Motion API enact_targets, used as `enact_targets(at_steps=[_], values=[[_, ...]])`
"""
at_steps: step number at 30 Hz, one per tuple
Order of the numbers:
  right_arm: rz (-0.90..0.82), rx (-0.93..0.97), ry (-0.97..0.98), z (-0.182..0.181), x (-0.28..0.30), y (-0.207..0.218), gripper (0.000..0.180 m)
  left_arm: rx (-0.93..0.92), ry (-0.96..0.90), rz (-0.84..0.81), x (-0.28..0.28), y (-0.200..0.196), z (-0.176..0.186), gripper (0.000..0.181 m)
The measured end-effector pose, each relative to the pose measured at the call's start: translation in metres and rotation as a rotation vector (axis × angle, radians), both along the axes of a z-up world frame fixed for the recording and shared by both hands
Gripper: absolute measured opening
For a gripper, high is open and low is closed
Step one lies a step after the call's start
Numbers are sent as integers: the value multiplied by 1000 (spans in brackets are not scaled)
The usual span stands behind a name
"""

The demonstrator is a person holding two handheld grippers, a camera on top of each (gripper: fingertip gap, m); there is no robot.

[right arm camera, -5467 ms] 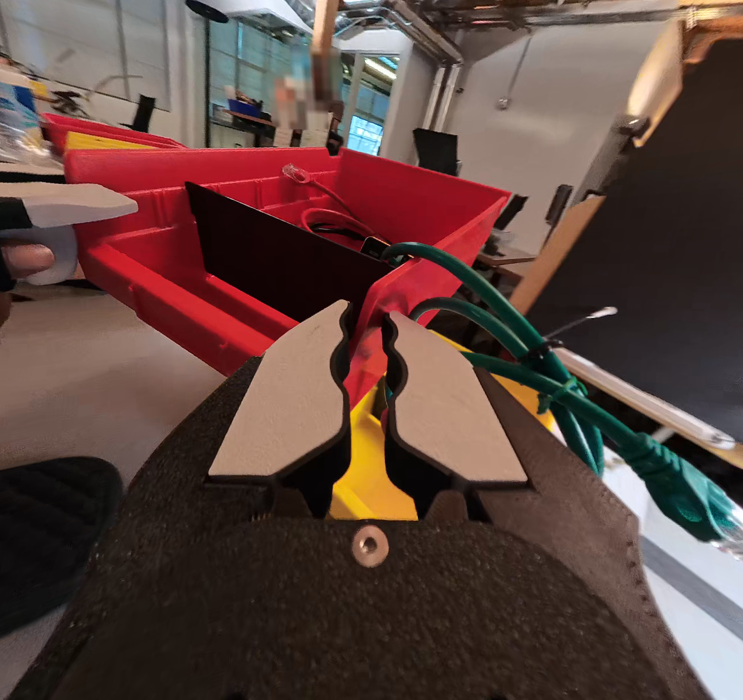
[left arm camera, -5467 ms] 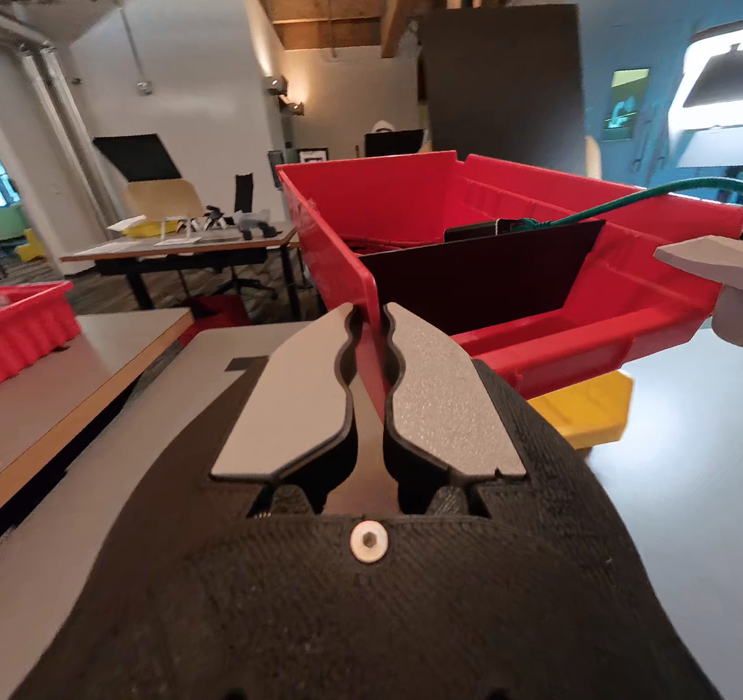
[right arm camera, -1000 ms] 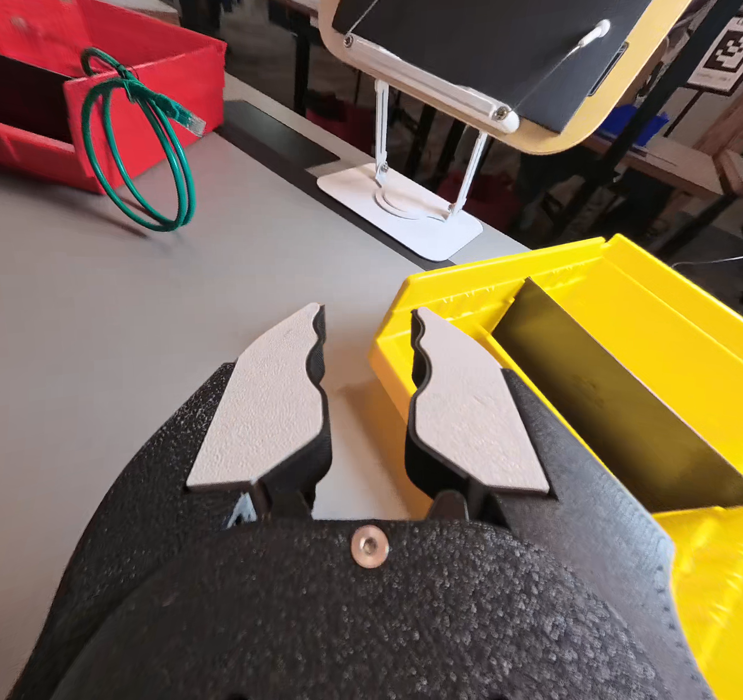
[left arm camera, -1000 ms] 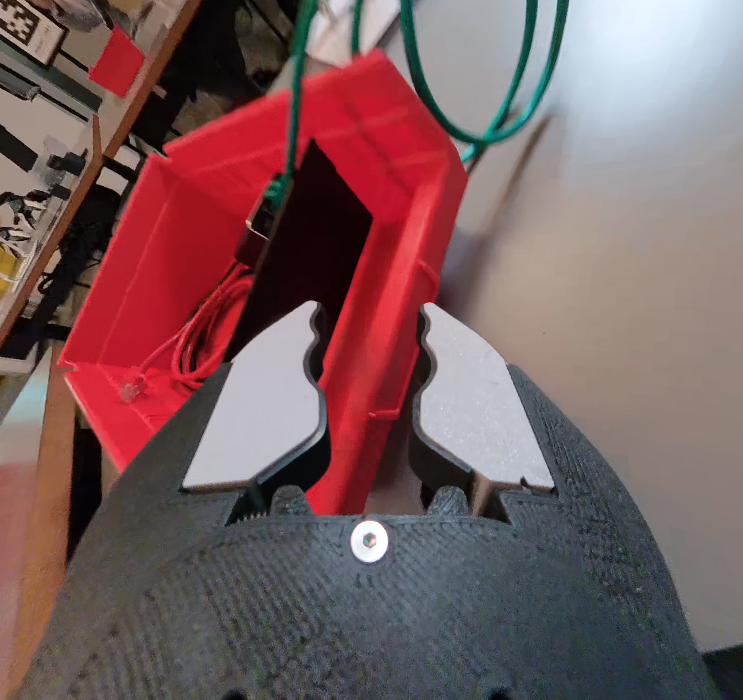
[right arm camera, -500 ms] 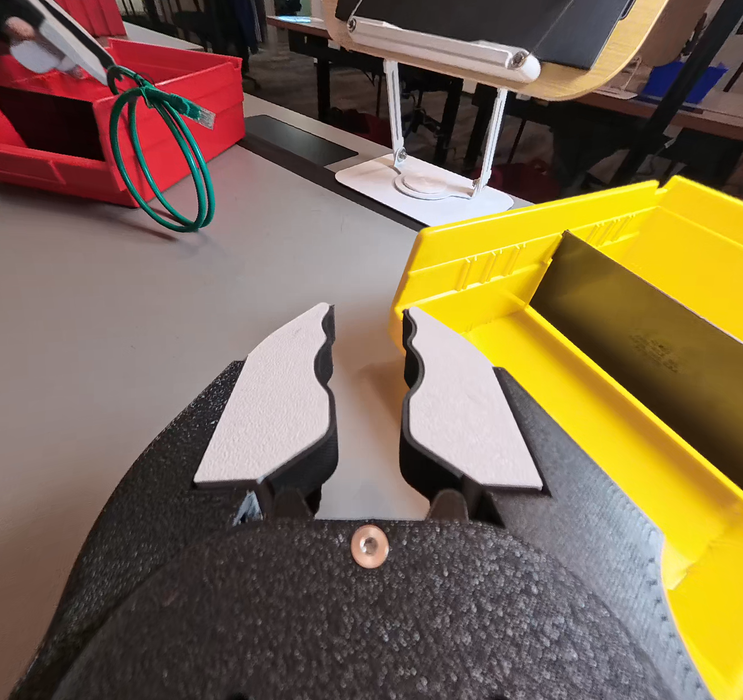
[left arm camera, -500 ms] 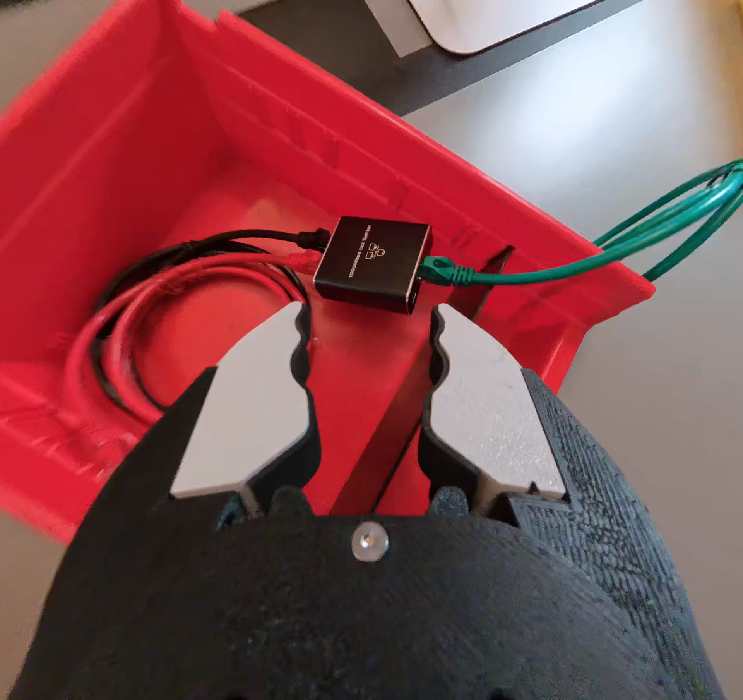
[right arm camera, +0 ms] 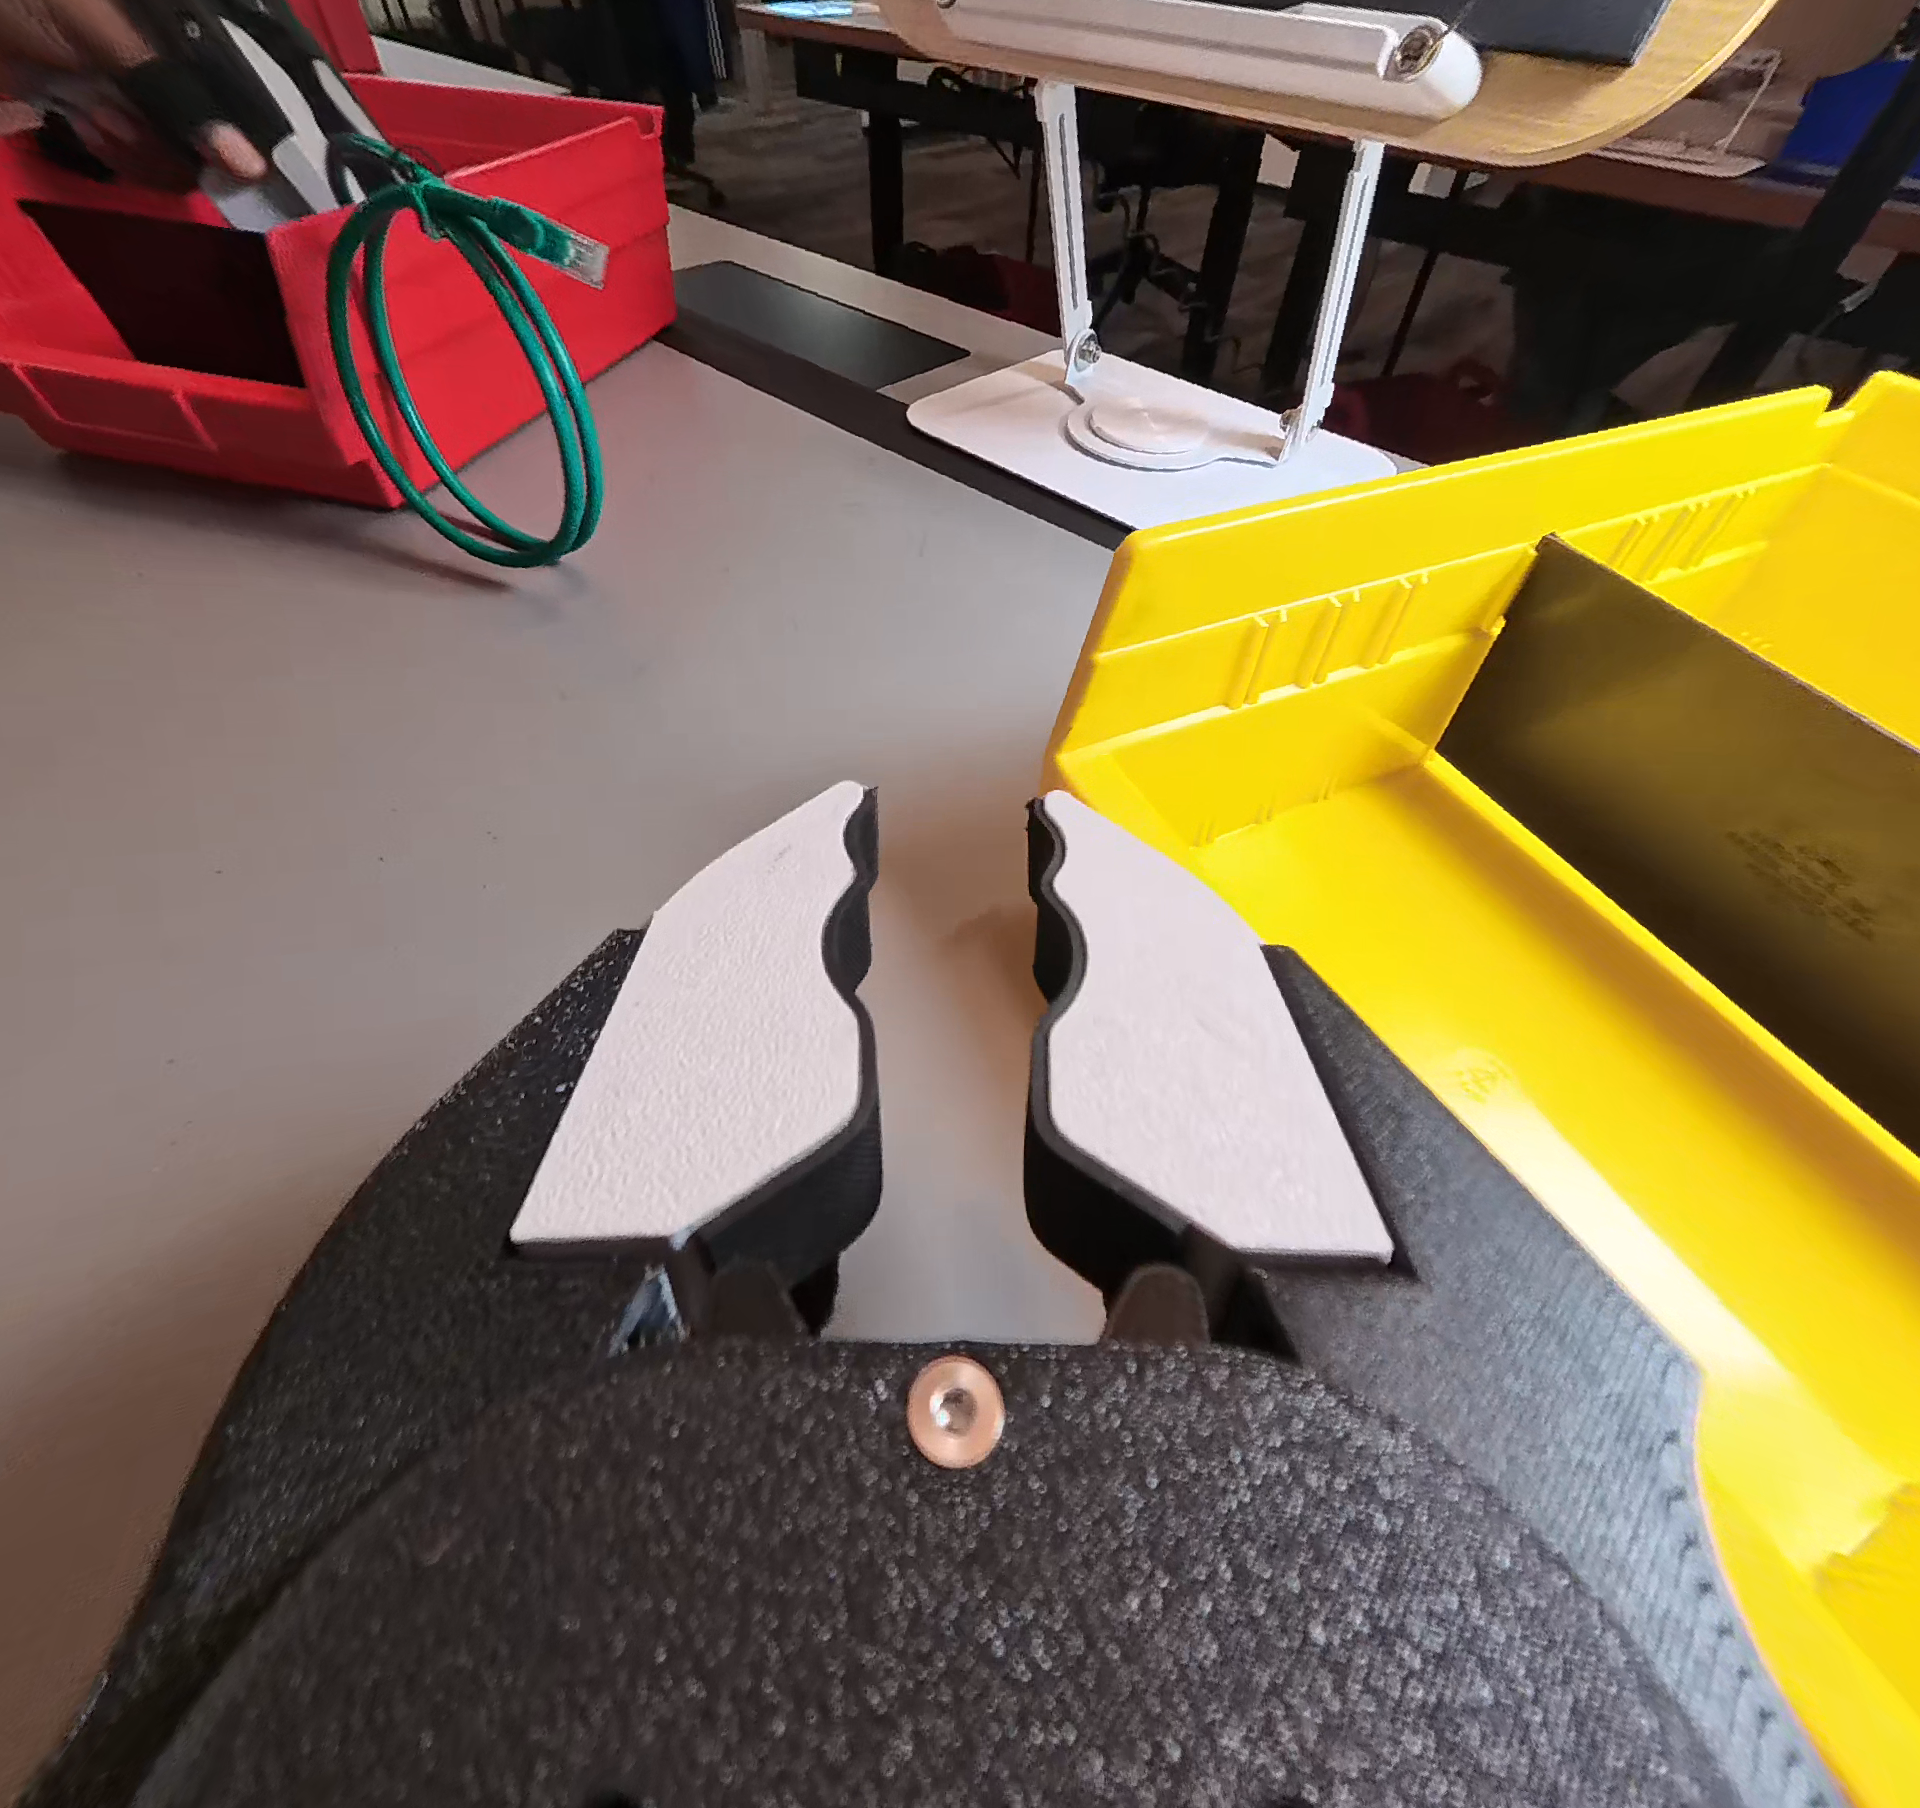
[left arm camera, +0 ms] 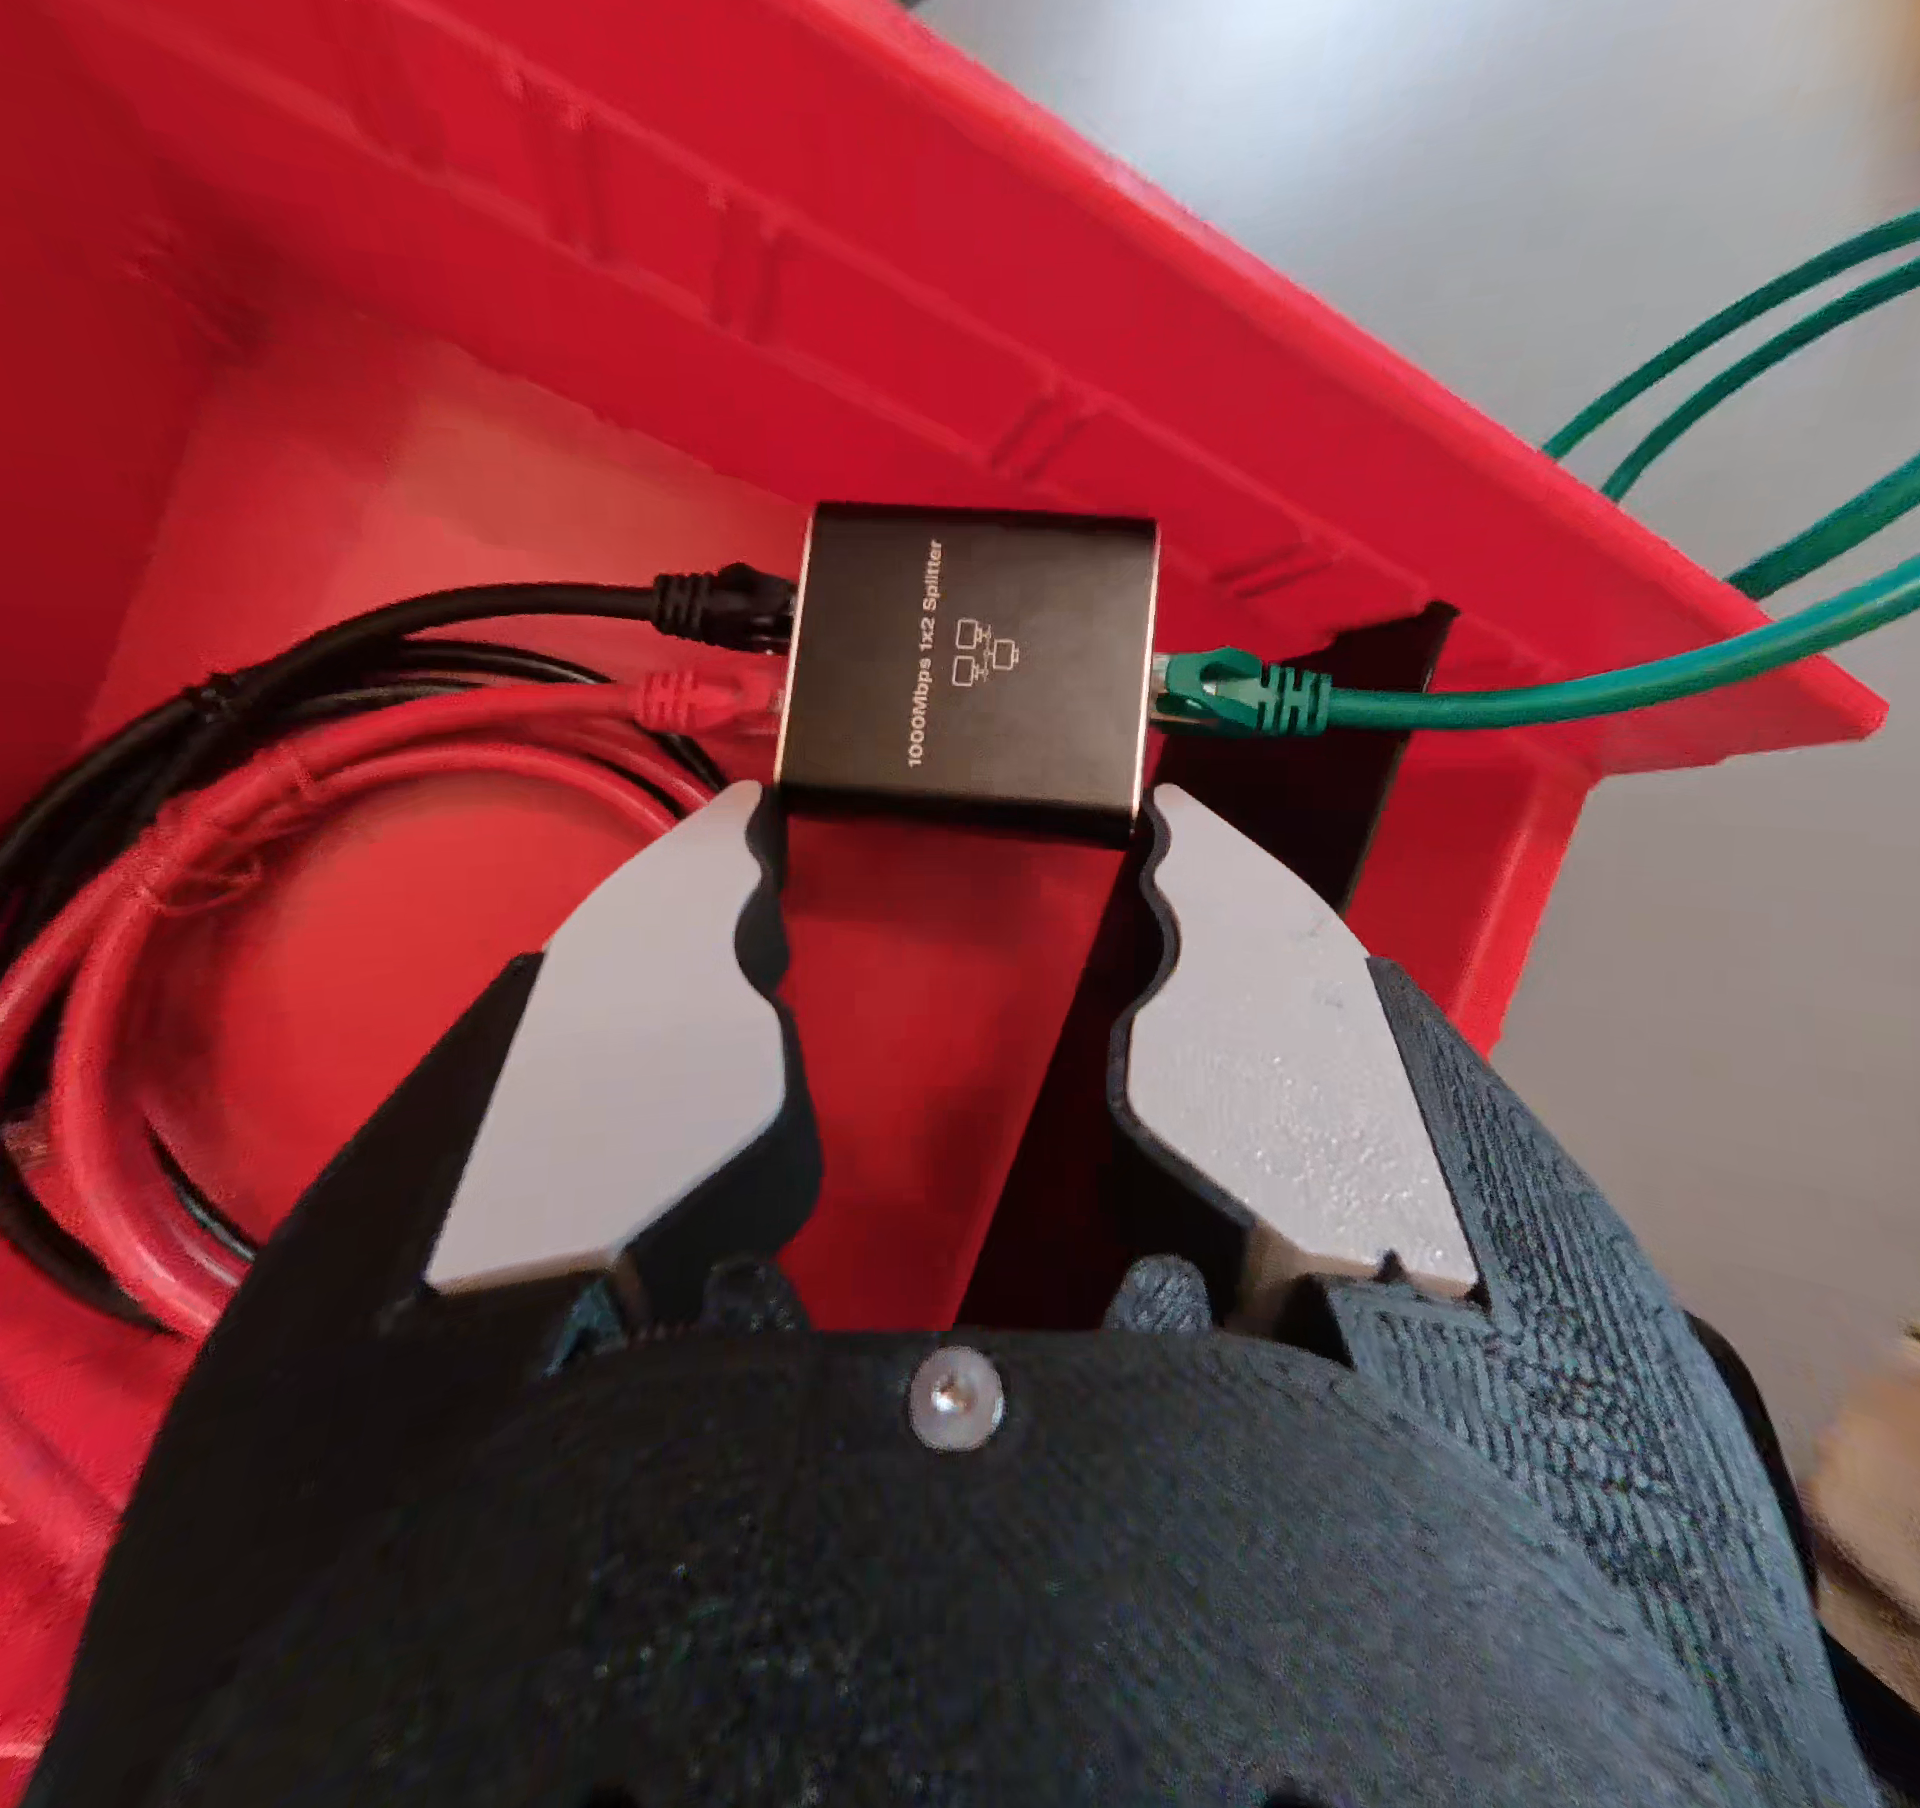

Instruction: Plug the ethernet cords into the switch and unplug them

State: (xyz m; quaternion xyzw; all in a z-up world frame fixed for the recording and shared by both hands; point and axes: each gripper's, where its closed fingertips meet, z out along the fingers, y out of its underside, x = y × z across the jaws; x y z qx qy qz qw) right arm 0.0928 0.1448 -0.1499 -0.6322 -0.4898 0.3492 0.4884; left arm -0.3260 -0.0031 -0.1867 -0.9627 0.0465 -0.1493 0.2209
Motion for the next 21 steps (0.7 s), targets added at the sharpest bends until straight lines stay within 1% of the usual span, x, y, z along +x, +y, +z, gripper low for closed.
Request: enact_targets(at_steps=[3,6,9,12,14,17,19,21], values=[[5,-2,2,0,0,-2,26,80,11,38,-3,7,13,65],[14,3,11,3,-1,-5,26,188,11,61,-1,10,38,65],[28,15,28,8,-5,-10,26,311,44,75,3,11,73,64],[42,52,47,20,-10,-15,26,454,76,65,16,10,119,63],[52,95,79,39,-15,-20,26,564,75,53,29,7,156,63],[75,195,134,82,-24,-29,26,711,71,-4,63,-2,208,63],[104,284,188,120,-29,-38,26,777,48,-64,96,-9,233,63],[152,372,230,157,-36,-50,27,822,2,-134,134,-17,249,63]])
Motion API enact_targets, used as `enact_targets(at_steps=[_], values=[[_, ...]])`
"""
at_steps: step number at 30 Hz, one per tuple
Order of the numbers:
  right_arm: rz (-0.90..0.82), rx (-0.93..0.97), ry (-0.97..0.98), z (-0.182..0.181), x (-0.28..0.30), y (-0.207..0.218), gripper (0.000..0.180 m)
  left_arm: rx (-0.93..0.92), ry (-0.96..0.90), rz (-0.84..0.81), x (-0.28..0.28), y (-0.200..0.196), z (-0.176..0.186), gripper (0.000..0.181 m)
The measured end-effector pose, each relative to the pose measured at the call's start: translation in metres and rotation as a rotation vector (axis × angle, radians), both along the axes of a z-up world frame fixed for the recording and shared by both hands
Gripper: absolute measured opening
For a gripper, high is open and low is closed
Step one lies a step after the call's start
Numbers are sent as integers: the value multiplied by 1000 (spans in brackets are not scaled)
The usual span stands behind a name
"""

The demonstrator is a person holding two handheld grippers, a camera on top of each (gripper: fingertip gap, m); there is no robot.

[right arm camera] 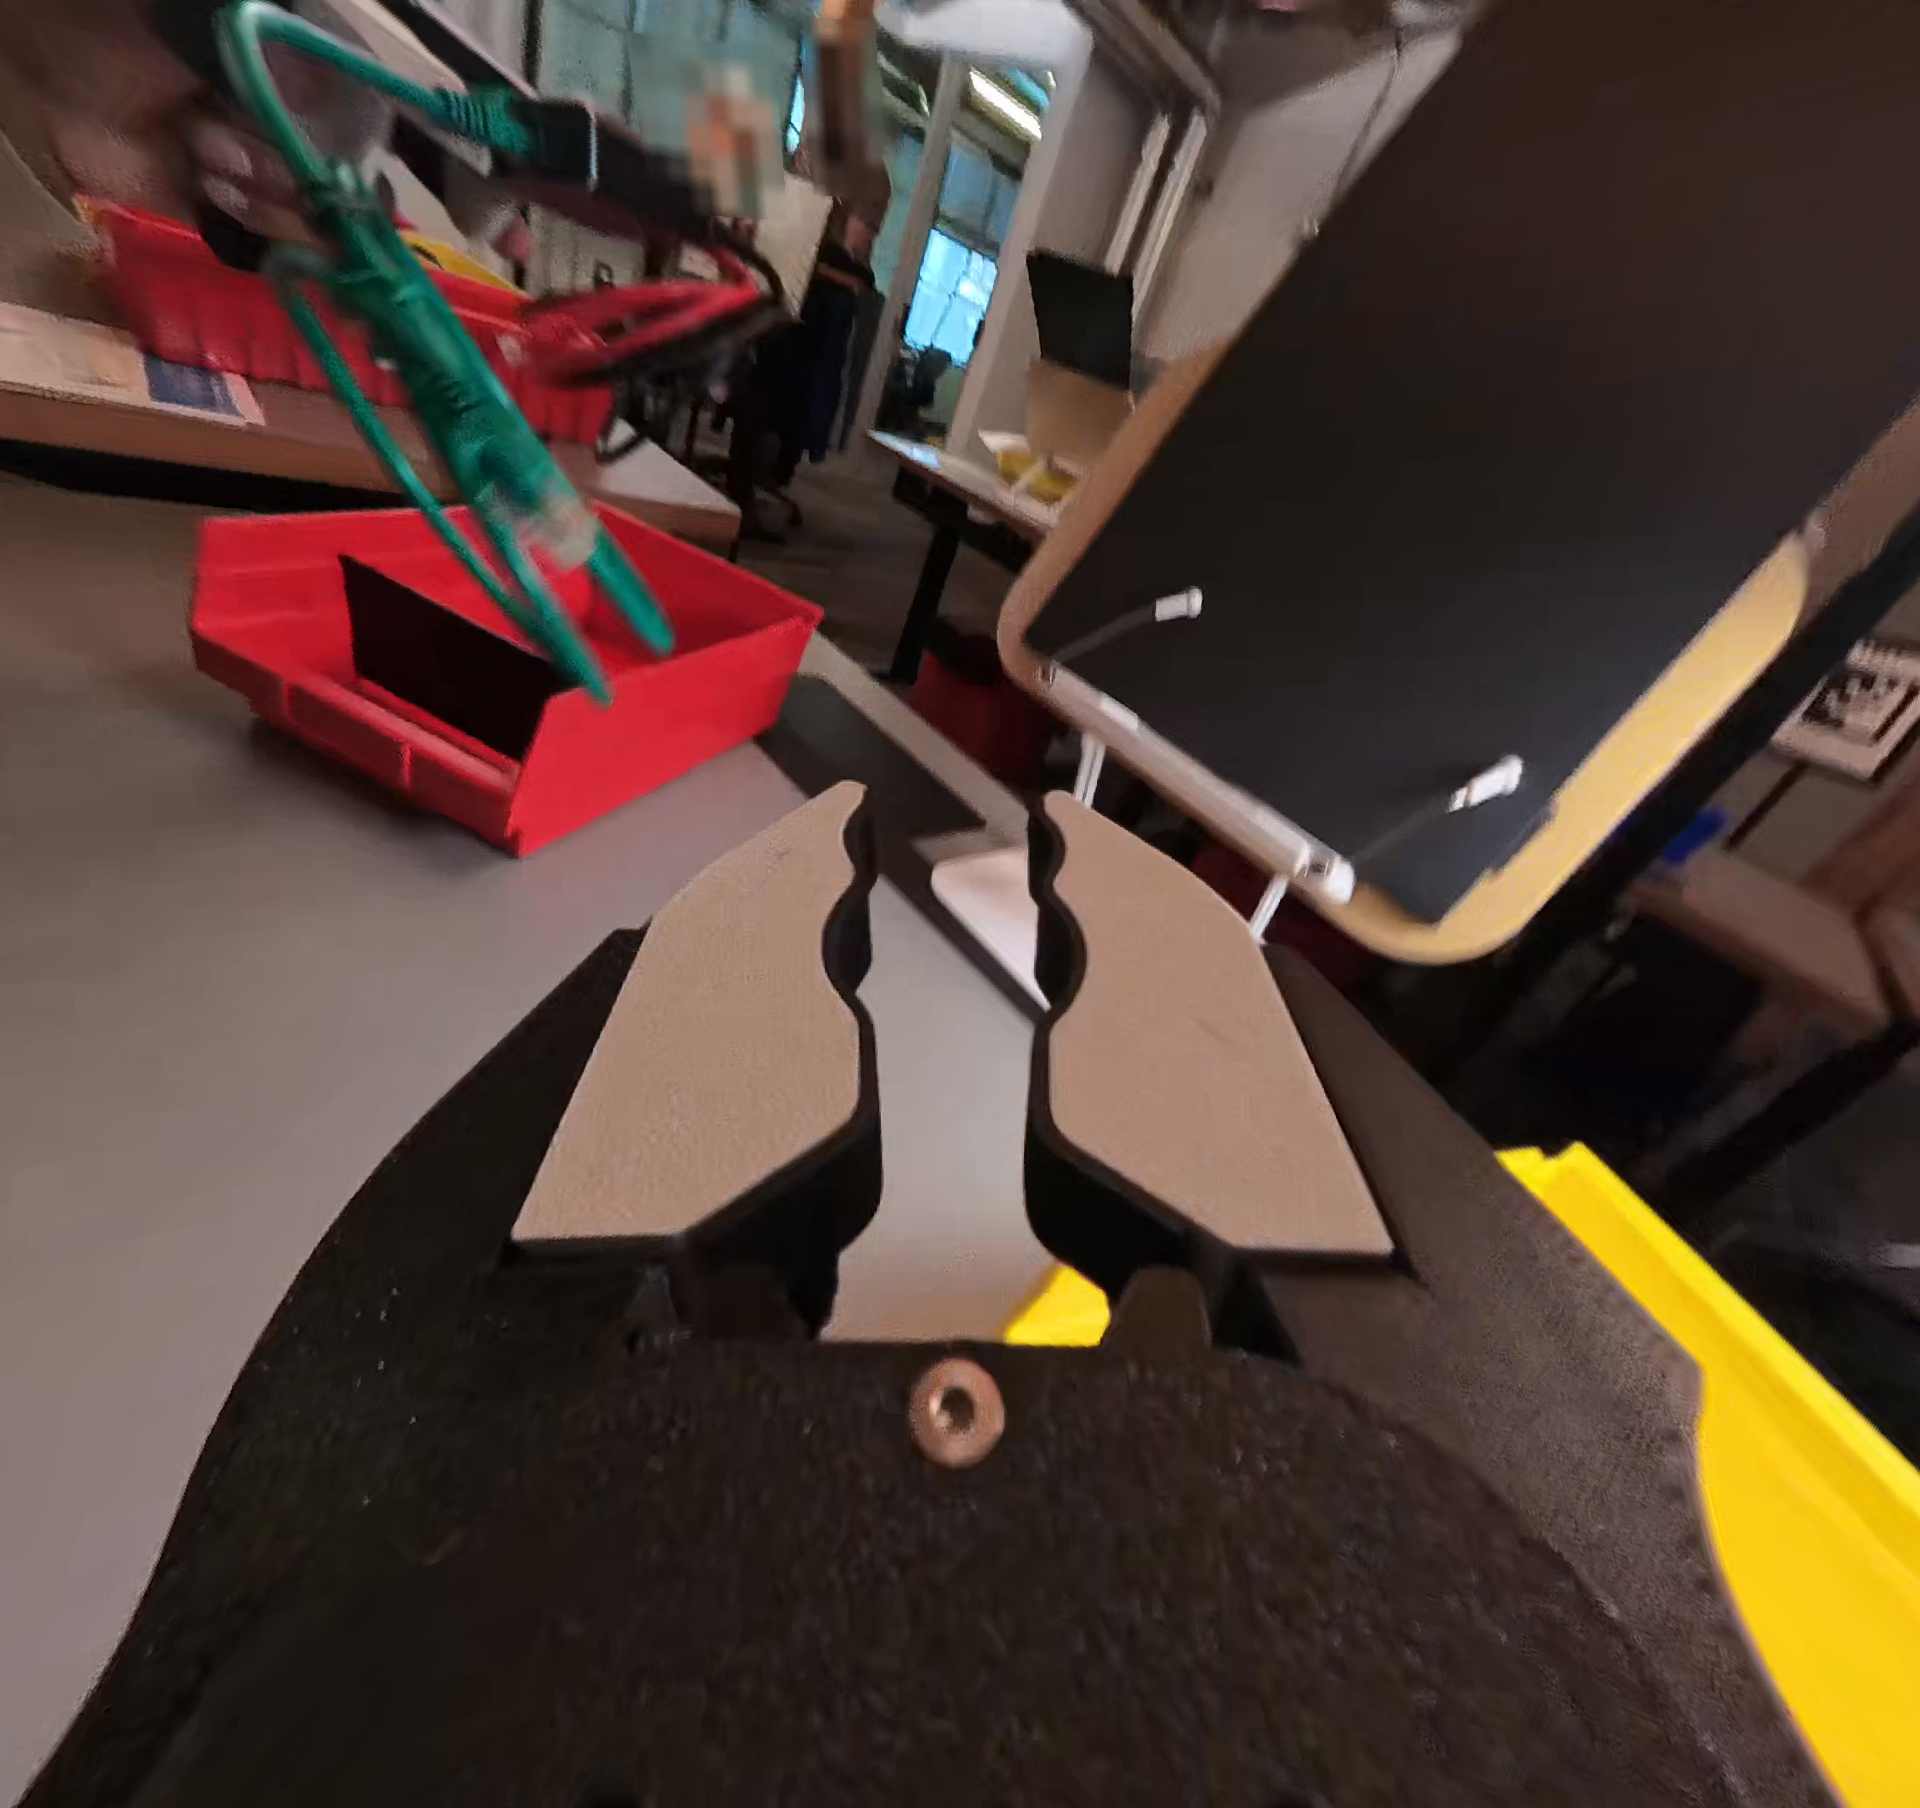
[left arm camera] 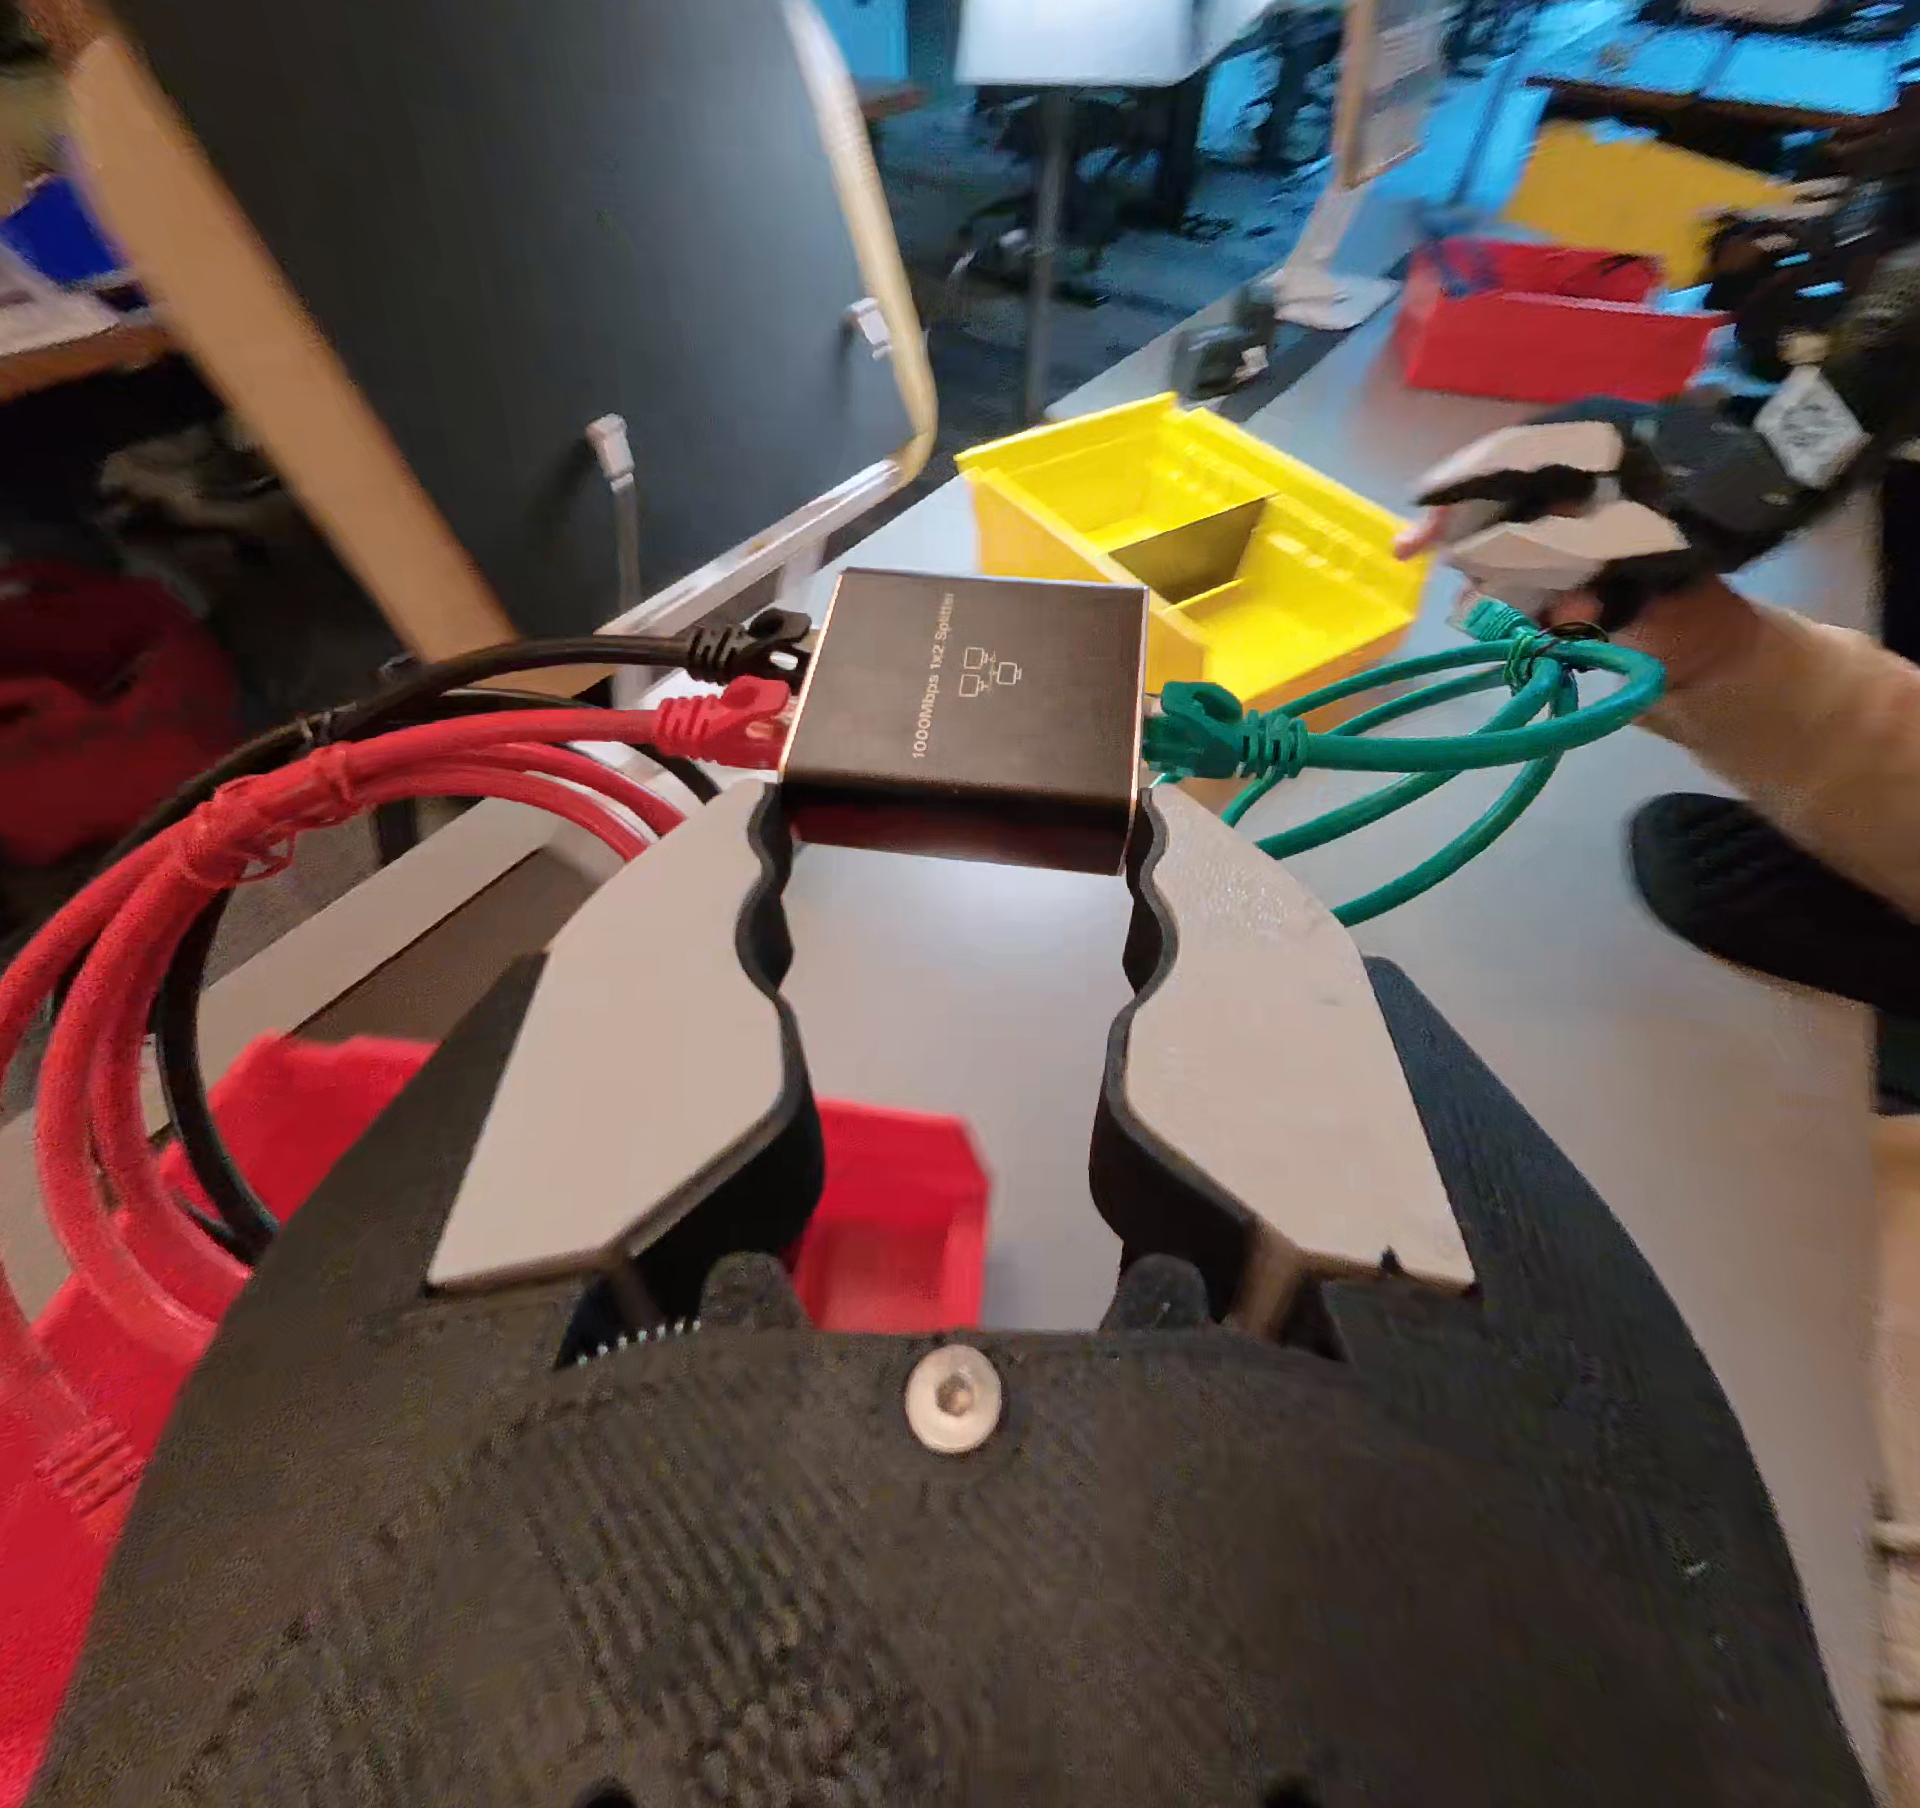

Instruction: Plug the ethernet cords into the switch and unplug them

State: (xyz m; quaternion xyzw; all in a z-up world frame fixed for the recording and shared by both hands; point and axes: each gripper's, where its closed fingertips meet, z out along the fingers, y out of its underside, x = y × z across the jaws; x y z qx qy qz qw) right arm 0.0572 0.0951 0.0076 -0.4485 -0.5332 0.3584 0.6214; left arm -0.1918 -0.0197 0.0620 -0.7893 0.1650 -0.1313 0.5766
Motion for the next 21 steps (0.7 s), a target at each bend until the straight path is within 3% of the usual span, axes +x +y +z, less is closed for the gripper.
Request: enact_targets(at_steps=[3,5,8,12,14,15,17,21], values=[[74,159,24,44,-8,-22,28,25,-86,-142,60,-9,7,63],[144,247,-12,53,-16,-42,33,25,-149,-232,97,-12,2,63],[210,364,-59,44,-32,-72,46,-6,-234,-346,141,-10,-17,63],[229,575,-199,2,-55,-95,60,-101,-313,-432,177,3,-57,63],[254,596,-206,-12,-64,-102,50,-167,-346,-439,185,12,-74,63],[248,617,-215,-18,-67,-101,30,-178,-367,-448,189,13,-79,63],[248,638,-213,-24,-69,-99,27,-185,-407,-440,190,16,-83,62],[347,477,-140,-15,-63,-105,26,-114,-353,-468,193,8,-75,63]])
